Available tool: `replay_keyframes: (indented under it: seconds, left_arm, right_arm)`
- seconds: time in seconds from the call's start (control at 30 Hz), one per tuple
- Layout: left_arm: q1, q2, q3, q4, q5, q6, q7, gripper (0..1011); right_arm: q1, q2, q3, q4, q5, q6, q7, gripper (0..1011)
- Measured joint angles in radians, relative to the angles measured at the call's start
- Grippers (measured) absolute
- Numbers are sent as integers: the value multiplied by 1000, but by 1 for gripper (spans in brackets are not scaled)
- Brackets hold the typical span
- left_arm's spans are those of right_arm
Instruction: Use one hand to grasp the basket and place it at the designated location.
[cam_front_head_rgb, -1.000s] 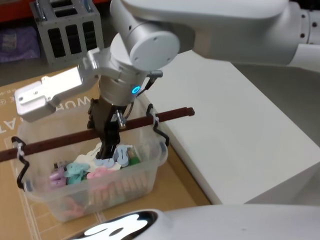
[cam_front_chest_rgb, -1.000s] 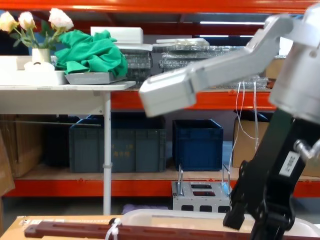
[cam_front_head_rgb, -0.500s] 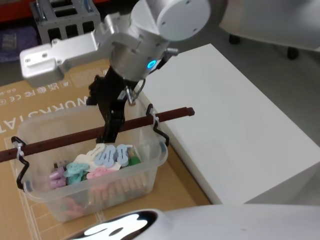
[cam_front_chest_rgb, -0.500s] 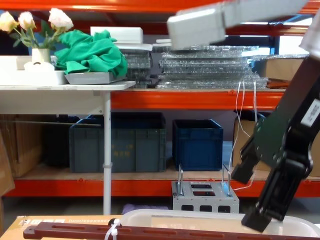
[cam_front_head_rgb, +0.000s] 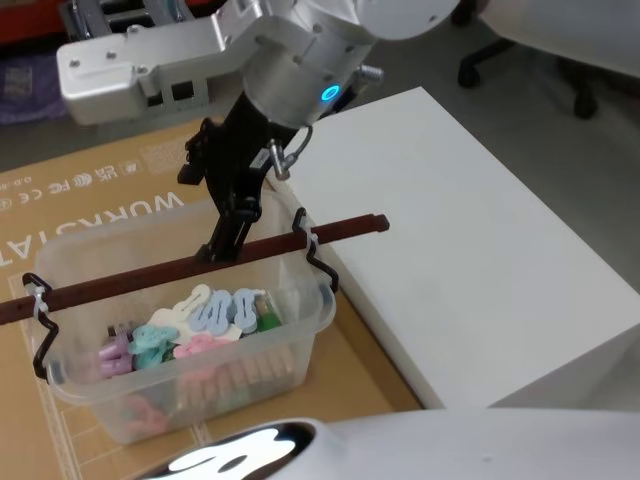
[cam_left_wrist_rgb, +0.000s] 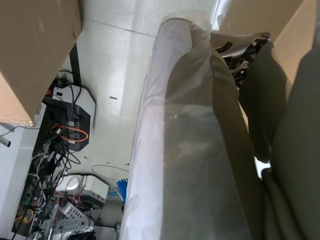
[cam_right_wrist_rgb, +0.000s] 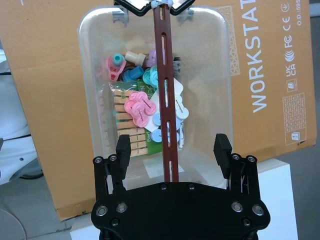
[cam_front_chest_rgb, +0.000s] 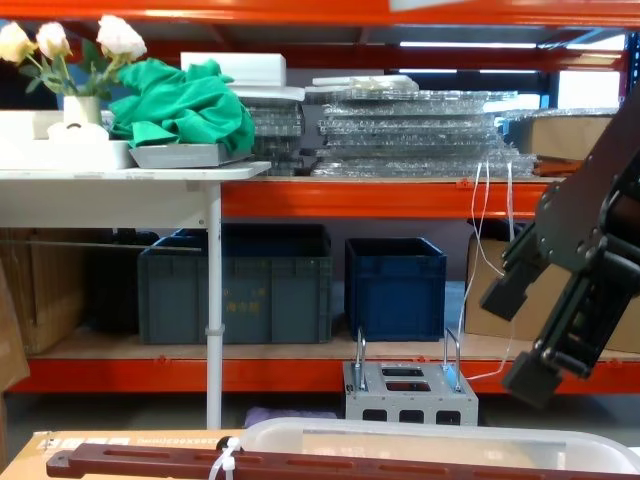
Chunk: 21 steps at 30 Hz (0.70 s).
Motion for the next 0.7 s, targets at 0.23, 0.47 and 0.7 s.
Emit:
replay_keyframes:
  seconds: [0.23, 0.47, 0.7]
  left_arm:
    - [0, 0, 0, 0, 0, 0, 0, 0]
    - [0, 0, 0, 0, 0, 0, 0, 0]
    - [0, 0, 0, 0, 0, 0, 0, 0]
  right_arm:
    - [-8, 19, 23, -4, 9, -8, 0, 1000]
    - [-16, 22, 39, -5, 12, -10, 2, 1001]
    - [-27, -22, 23, 21, -21, -5, 17, 1000]
